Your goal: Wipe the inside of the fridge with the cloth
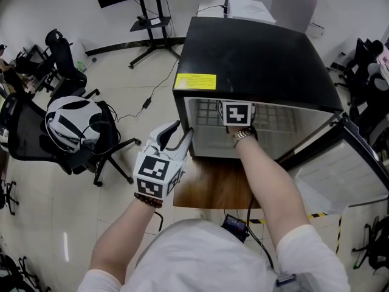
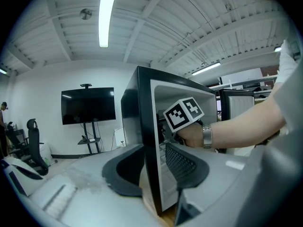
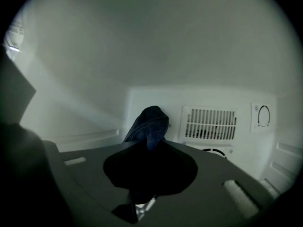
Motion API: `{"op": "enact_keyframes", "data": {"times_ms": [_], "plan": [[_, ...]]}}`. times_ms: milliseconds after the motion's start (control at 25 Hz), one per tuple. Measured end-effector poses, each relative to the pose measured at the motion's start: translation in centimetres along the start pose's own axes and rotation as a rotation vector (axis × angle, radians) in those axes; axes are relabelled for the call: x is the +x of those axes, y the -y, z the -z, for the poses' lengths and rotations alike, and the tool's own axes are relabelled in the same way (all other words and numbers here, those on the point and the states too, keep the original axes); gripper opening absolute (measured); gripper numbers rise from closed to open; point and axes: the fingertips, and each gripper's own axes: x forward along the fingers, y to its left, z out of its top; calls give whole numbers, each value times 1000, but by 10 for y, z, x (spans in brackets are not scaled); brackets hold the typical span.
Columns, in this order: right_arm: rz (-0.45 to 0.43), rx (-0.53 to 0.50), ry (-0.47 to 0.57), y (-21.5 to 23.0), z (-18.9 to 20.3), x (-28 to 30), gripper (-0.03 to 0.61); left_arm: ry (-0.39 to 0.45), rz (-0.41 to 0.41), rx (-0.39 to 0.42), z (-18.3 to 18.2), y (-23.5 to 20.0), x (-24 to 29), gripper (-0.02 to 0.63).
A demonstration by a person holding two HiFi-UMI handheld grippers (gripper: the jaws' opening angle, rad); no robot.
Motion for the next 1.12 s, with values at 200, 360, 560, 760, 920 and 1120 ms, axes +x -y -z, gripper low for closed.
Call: {"op": "enact_keyframes", "data": {"times_ms": [200,360,560,760,920,1120], "plan": [[43,16,-13,23,5,-8,54,4,-8,-9,-1,0,0,138],[64,18,-12,39,6,-14,54,0,-14,-8,2,-1,0,138],[72,-8,-15,49,8,-21,54,5,-20,-18,0,0,-1,138],[82,-29,2,55,7,-29,54,5,-25,-22,-1,1,0,138],[89,-26,8,61,9,-36,54,5,-20,-22,0,4,1,138],[121,-14,3,82,14,-46,54,14,17,6,-4,23,9,137]]}}
